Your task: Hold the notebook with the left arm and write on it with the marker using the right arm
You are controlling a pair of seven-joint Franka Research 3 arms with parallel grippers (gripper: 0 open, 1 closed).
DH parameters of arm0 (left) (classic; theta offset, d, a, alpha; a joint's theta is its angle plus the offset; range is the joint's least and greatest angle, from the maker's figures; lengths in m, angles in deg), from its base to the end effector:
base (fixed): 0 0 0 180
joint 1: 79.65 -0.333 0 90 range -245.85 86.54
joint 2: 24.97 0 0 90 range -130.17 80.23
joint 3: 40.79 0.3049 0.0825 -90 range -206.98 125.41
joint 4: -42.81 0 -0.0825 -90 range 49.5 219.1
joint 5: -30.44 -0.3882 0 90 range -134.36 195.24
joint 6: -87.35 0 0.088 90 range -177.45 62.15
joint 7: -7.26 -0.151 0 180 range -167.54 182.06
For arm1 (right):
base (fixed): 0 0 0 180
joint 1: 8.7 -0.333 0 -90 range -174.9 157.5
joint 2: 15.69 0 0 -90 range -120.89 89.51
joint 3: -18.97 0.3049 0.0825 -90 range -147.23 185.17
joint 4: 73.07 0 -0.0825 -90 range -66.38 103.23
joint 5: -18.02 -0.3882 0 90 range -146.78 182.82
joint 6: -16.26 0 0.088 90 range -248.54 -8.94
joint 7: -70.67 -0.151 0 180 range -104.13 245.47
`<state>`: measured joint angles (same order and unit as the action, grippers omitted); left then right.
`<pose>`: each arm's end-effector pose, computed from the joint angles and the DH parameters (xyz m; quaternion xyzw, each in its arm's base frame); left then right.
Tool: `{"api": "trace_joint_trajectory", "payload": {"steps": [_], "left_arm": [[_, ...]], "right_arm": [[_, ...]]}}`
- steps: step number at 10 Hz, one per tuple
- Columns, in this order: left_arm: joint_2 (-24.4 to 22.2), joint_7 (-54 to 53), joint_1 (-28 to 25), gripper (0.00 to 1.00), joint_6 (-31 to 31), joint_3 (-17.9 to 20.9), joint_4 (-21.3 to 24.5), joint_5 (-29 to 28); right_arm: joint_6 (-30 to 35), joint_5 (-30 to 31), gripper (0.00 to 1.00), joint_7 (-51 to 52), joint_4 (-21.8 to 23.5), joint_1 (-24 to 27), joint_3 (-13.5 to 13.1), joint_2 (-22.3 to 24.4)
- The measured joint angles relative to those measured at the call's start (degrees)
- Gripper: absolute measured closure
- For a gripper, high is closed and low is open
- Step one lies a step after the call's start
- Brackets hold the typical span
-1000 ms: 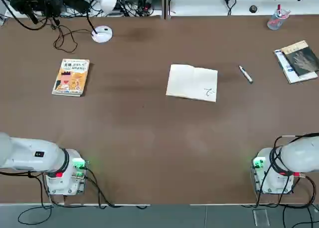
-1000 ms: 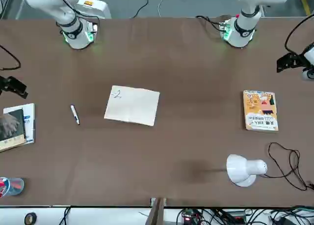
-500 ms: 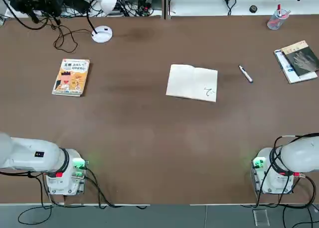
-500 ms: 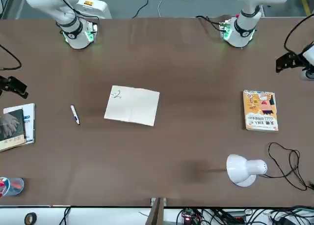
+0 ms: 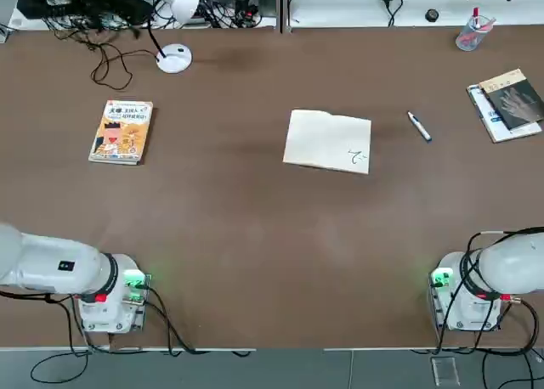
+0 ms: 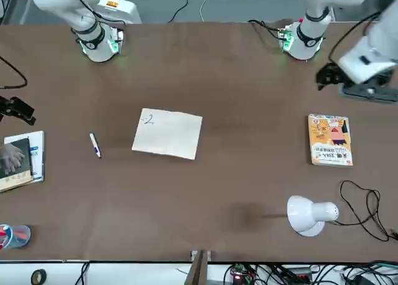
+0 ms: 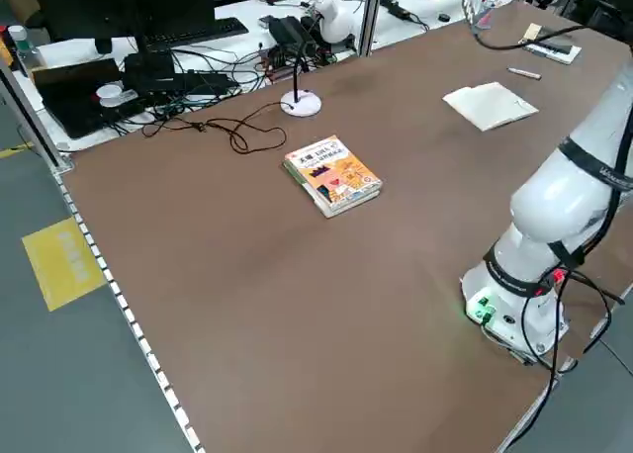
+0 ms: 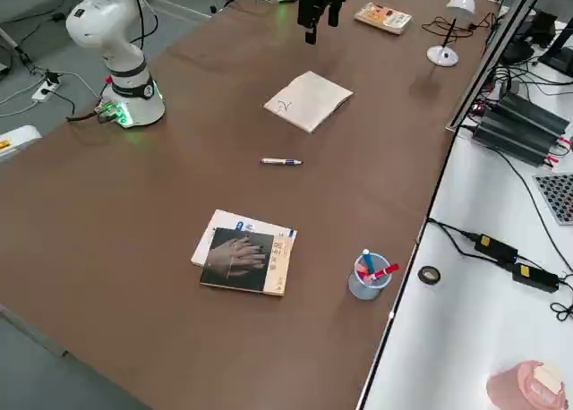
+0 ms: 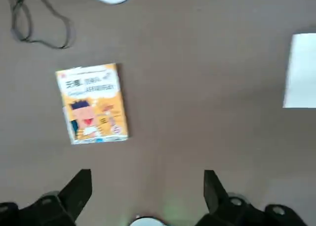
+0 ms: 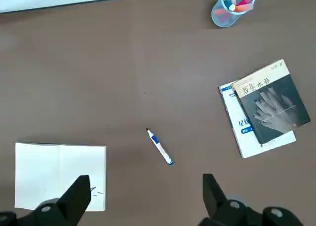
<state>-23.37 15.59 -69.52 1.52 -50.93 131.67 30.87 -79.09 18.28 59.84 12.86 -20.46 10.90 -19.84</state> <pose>0.5209 -0.1924 0.5575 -0.9937 0.1041 0.0405 0.0039 0.5926 0.0402 0.5712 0.9970 -0.0617 0.0469 0.0014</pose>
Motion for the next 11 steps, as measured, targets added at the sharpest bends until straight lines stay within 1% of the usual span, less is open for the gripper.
{"api": "trace_joint_trajectory", "payload": {"steps": [2,4,8,11], "left_arm": [[2.28,8.11,3.39,0.0,-0.52,-1.52,-1.83,2.9],[4.09,17.65,7.71,0.0,-3.83,-1.96,-2.38,4.03],[7.99,31.4,17.2,0.0,-9.88,-2.24,-2.52,3.89],[11.52,37.65,21.52,0.0,-13.69,-2.21,-2.51,2.71]], "right_arm": [[-0.01,0.0,0.0,0.0,0.0,0.0,0.0,0.0],[-0.01,0.0,0.0,0.0,0.0,-0.01,0.0,0.0],[-0.01,0.0,0.0,0.0,0.0,-0.02,0.0,0.0],[-0.09,0.0,0.0,0.0,0.0,-0.02,-0.01,0.0]]}}
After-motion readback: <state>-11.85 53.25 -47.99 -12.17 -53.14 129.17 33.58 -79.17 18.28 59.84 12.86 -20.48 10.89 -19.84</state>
